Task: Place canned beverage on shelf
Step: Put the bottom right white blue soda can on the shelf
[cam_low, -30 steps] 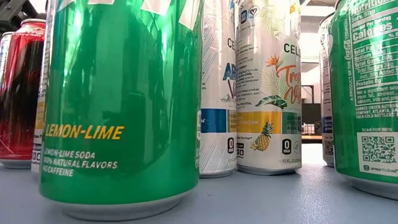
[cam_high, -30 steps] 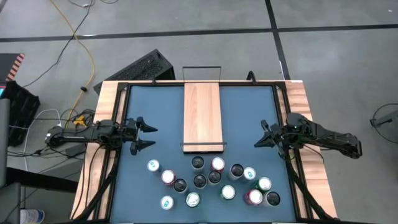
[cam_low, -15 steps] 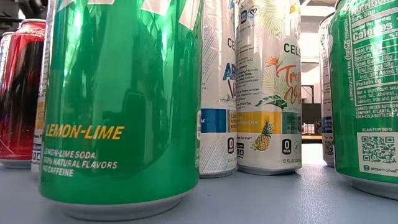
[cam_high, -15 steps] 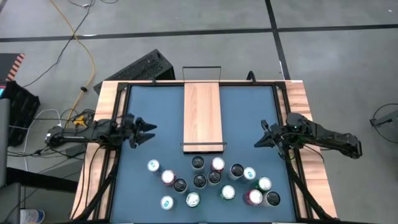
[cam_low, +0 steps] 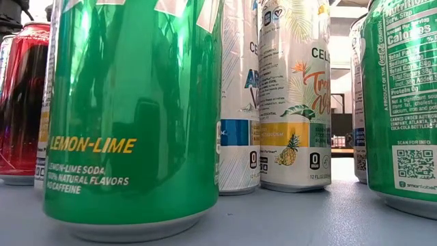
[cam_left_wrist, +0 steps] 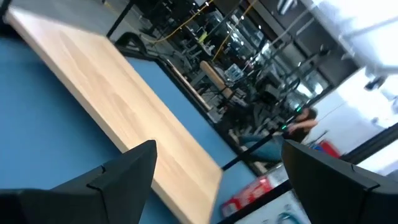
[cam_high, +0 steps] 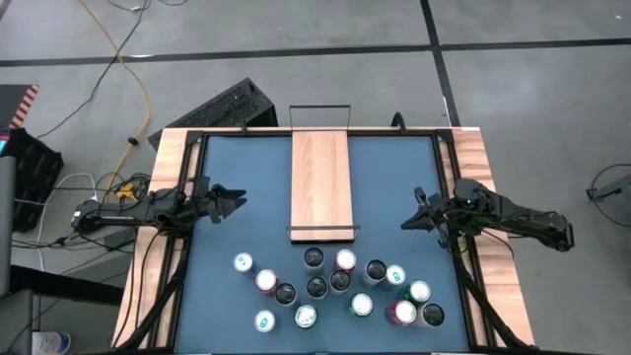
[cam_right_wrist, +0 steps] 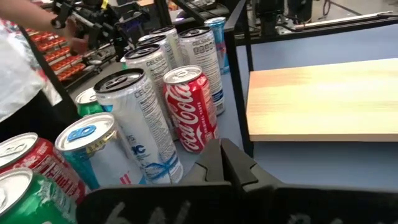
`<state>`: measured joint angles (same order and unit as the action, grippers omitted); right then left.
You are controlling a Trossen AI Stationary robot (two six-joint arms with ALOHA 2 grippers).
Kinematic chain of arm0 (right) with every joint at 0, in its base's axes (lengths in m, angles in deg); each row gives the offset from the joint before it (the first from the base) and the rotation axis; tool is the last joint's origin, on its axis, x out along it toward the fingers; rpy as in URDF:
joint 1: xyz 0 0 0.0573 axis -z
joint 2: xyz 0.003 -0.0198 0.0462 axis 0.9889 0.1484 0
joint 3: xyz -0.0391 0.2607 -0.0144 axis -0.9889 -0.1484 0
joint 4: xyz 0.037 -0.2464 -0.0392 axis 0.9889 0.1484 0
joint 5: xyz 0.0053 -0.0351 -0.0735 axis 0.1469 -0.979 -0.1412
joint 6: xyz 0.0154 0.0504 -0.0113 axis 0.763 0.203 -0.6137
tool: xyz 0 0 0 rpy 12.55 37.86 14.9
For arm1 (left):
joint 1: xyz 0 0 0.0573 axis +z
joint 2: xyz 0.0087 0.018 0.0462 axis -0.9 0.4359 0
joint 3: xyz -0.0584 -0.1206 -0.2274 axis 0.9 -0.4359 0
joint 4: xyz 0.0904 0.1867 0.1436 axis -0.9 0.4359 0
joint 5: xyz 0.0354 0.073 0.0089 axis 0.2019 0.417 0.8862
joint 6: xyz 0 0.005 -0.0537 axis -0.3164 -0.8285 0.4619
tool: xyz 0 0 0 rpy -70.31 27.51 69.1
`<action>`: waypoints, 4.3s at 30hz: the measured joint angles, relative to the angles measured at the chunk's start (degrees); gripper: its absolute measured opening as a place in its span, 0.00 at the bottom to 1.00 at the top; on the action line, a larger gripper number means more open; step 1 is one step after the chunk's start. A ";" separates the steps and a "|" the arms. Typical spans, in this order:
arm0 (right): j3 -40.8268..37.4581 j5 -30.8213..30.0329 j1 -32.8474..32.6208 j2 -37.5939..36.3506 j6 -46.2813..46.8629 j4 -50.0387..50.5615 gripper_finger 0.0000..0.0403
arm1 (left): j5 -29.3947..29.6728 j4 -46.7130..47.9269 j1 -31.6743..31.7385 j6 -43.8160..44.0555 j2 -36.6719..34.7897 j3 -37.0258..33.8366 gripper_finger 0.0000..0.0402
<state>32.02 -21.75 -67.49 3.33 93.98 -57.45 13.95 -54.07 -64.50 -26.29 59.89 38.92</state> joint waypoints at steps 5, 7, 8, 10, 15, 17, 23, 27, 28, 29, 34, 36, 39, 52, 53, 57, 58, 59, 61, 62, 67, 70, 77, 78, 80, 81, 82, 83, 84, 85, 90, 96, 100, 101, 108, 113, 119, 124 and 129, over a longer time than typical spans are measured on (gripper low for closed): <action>-0.15 -0.06 -0.15 -0.02 21.14 -5.73 0.00 | 0.09 0.00 0.00 8.31 0.00 0.00 0.83; -0.15 -1.29 -0.06 0.03 27.81 -6.87 0.00 | 0.13 0.00 0.00 11.47 0.00 0.00 0.83; -0.15 -2.50 -0.04 0.11 29.66 -7.88 0.00 | 0.13 0.00 0.00 13.24 0.00 0.00 0.83; -0.11 -4.53 -0.04 0.07 32.76 -8.54 0.00 | 0.13 0.05 0.00 15.03 0.00 0.00 0.83; -0.11 -8.68 -0.04 0.14 33.89 -8.34 0.00 | 1.25 0.08 0.00 17.18 0.02 0.00 0.83; -0.11 -11.64 -0.04 0.15 34.03 -8.40 0.00 | 1.92 0.53 0.00 17.38 0.02 0.00 0.83; -0.07 -15.61 -0.04 0.15 36.27 -8.38 0.00 | 2.10 0.98 0.00 16.90 0.02 0.00 0.83; -0.04 -16.61 -0.04 0.15 40.40 -8.46 0.00 | 2.24 0.96 0.00 16.88 0.02 0.00 0.83; -0.04 -16.61 -0.04 0.15 41.79 -8.59 0.00 | 2.45 0.96 0.00 17.01 0.03 0.00 0.83; -0.04 -16.59 -0.04 0.15 43.56 -8.77 0.00 | 2.58 0.96 0.00 17.03 0.02 0.00 0.83; 0.02 -17.05 0.01 0.13 49.72 -11.21 0.00 | 4.17 0.89 0.00 15.12 0.02 0.00 0.83; 0.06 -18.40 0.07 0.13 49.43 -11.80 0.00 | 5.07 0.78 0.00 14.41 0.02 0.00 0.83; 0.06 -19.36 0.07 0.11 51.05 -13.59 0.00 | 5.77 0.70 0.00 14.39 0.02 0.00 0.83; 0.06 -19.46 0.04 0.11 54.37 -17.25 0.00 | 6.90 0.67 0.00 14.36 0.07 0.00 0.83; 0.06 -19.46 0.04 0.11 54.37 -17.19 0.00 | 7.00 0.68 0.00 14.36 0.07 0.00 0.83; 0.06 -19.48 0.04 0.11 54.35 -17.16 0.00 | 7.02 0.66 0.00 14.36 0.07 0.00 0.83; 0.06 -19.48 0.04 0.10 54.35 -17.16 0.00 | 7.02 0.66 0.00 14.36 0.07 0.00 0.83; 0.06 -19.48 0.04 0.11 54.35 -17.17 0.00 | 7.02 0.66 0.00 14.36 0.07 0.00 0.83; 0.06 -19.48 0.04 0.11 54.29 -16.97 0.00 | 7.02 0.66 0.00 14.36 0.07 0.00 0.83; 0.06 -19.50 0.04 0.11 53.81 -16.61 0.00 | 7.02 0.66 0.00 14.36 0.07 0.02 0.83; 0.06 -19.54 0.04 0.13 50.42 -14.87 0.00 | 6.99 0.66 0.00 14.36 0.07 0.01 0.83; 0.06 -19.54 0.04 0.13 49.69 -14.90 0.00 | 6.99 0.66 0.00 14.36 0.07 0.00 0.83; 0.06 -22.71 0.07 0.13 45.25 -15.24 0.00 | 6.99 0.66 0.00 14.36 0.07 0.00 0.83; 0.06 -22.71 -0.02 0.13 45.83 -15.12 0.00 | 6.99 0.66 0.00 14.36 0.08 0.00 0.83; 0.06 -22.69 -0.07 0.15 46.13 -14.93 0.00 | 6.99 0.64 0.00 14.39 0.07 0.00 0.83; 0.06 -22.62 -0.07 0.15 46.25 -15.00 0.00 | 6.99 0.66 0.00 14.47 0.08 0.01 0.83; 0.06 -22.39 -0.07 0.15 46.26 -15.23 0.00 | 6.99 0.63 0.00 14.61 0.08 0.00 0.83; 0.06 -21.93 -0.07 0.15 46.26 -15.90 0.00 | 6.98 0.64 0.00 14.63 0.09 0.00 0.83; 0.06 -21.20 -0.07 0.15 46.23 -17.02 0.00 | 6.99 0.66 0.00 14.63 0.09 0.01 0.83; 0.06 -20.41 -0.07 0.15 45.92 -18.62 0.00 | 6.98 0.65 0.00 14.63 0.09 0.00 0.83; 0.65 -18.03 -0.07 0.14 42.84 -26.79 0.00 | 7.02 0.63 0.00 14.71 0.09 0.00 0.83; 5.18 -19.47 -0.07 0.15 37.83 -23.01 0.00 | 6.05 0.43 0.00 16.57 0.09 0.01 0.83; 8.43 -20.20 -0.07 0.17 31.85 -22.04 0.07 | 3.91 -3.64 0.00 17.29 0.09 0.00 0.83; 9.37 -20.89 -0.07 0.25 30.48 -21.35 0.09 | 3.22 -5.63 0.00 16.50 0.11 0.00 0.83; 13.63 -24.24 -0.07 3.18 26.09 -19.61 0.33 | 2.96 -15.43 0.00 4.26 0.16 4.79 0.83; 16.68 -24.18 -0.07 7.13 26.28 -19.18 0.46 | 3.34 -14.48 0.00 -3.36 1.65 13.36 0.83; 26.38 -23.41 -0.07 14.40 23.71 -6.41 0.48 | -0.33 -3.37 0.00 -9.79 11.58 28.60 0.83; 38.16 -21.37 -0.34 22.82 20.13 12.15 0.46 | -3.65 13.90 -0.02 -13.52 25.82 43.35 0.83; 49.11 -21.01 -3.52 30.70 18.64 28.71 0.45 | -4.39 30.47 -0.02 -14.23 39.10 56.30 0.83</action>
<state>81.13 -42.76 -71.01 34.03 112.63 -28.73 9.56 -23.60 -64.52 -40.53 98.99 95.22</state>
